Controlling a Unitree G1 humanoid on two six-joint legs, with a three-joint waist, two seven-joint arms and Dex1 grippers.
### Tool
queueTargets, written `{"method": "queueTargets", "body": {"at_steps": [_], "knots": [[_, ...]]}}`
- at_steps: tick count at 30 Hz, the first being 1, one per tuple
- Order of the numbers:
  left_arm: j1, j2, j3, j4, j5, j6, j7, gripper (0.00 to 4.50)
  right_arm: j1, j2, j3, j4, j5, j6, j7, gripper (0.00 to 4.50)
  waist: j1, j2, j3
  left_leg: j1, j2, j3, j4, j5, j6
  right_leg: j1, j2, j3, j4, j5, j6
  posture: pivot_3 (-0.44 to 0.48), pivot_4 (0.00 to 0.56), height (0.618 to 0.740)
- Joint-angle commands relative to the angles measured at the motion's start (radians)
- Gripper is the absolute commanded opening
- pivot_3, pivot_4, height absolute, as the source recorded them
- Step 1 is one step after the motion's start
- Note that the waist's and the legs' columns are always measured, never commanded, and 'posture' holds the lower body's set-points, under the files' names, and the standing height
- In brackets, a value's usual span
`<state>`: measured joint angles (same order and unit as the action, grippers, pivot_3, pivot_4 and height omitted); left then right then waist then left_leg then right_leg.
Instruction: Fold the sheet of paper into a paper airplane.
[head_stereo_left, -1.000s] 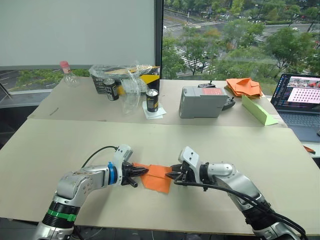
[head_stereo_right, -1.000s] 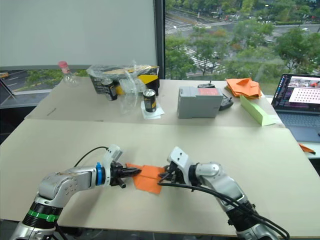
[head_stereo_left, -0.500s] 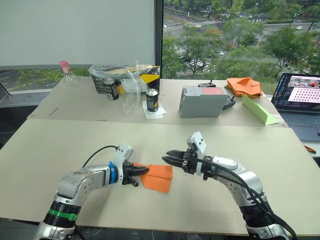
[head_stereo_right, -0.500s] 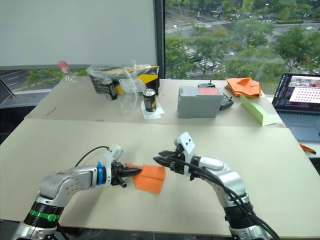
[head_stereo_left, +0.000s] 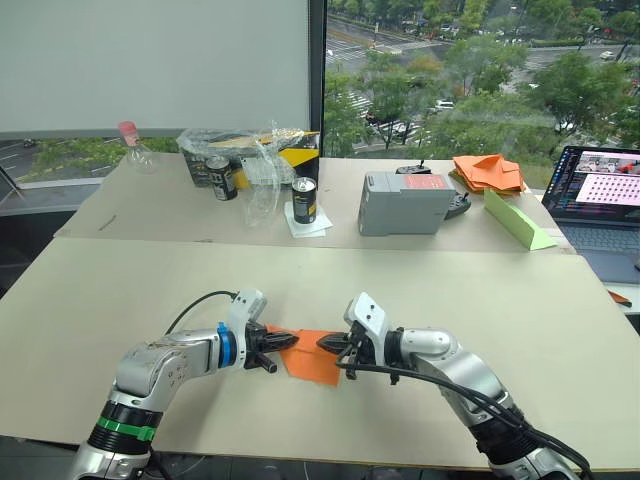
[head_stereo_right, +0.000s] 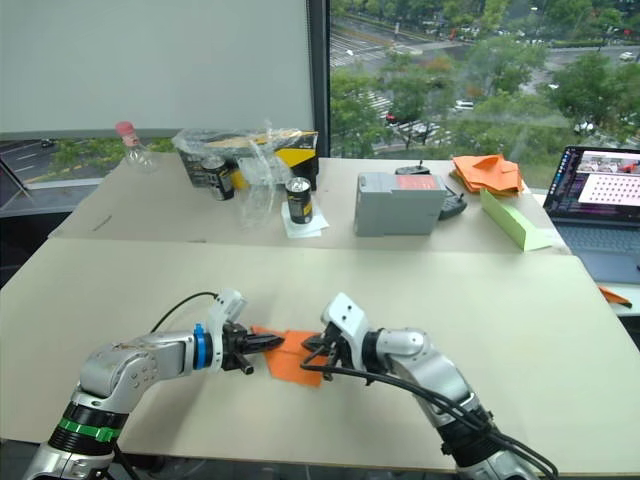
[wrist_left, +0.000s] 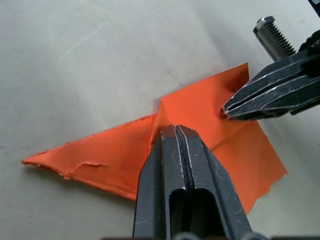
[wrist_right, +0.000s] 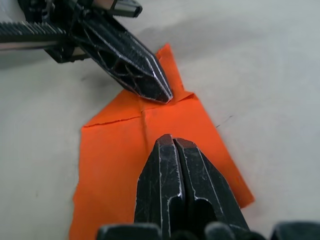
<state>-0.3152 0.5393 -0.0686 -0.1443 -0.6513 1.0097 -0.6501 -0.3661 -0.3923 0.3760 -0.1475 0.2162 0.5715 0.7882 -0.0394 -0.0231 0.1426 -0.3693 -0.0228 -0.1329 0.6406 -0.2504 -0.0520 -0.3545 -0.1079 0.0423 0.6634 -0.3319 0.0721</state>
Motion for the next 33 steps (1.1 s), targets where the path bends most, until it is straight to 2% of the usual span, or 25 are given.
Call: {"method": "queueTargets", "body": {"at_steps": [1,11,26,33], "knots": [[0.016,0.003,-0.013,0.031,0.042,0.031,0.033,0.00,-0.020,0.009,0.017,-0.001,-0.019,-0.036,0.014,0.04,0.000,0.000,0.000,0.000,0.000,0.000,0.000,0.000,0.000,0.000,0.000,0.000,0.000,0.000,0.000,0.000,0.150,0.740],[0.017,0.004,-0.009,0.024,0.040,0.037,0.037,0.00,0.009,-0.035,0.078,0.045,-0.116,-0.070,0.032,0.04,-0.001,0.000,0.000,0.000,0.000,0.000,0.000,0.000,0.000,0.000,0.000,0.000,0.000,0.000,0.000,0.000,0.150,0.740],[0.014,0.006,-0.010,0.029,0.039,0.036,0.030,0.00,0.102,-0.136,0.029,0.003,-0.105,-0.066,0.070,0.04,0.001,0.000,0.000,0.000,0.000,0.000,0.000,0.000,0.000,0.001,0.000,0.000,-0.001,0.000,0.000,0.000,0.150,0.740],[-0.013,-0.032,-0.006,-0.013,0.011,0.072,0.048,0.00,0.100,-0.133,0.025,0.022,-0.114,-0.074,0.067,0.04,0.007,0.000,0.000,0.001,0.000,0.000,0.000,0.000,0.000,0.002,0.000,0.000,-0.001,0.000,0.000,0.000,0.150,0.740]]}}
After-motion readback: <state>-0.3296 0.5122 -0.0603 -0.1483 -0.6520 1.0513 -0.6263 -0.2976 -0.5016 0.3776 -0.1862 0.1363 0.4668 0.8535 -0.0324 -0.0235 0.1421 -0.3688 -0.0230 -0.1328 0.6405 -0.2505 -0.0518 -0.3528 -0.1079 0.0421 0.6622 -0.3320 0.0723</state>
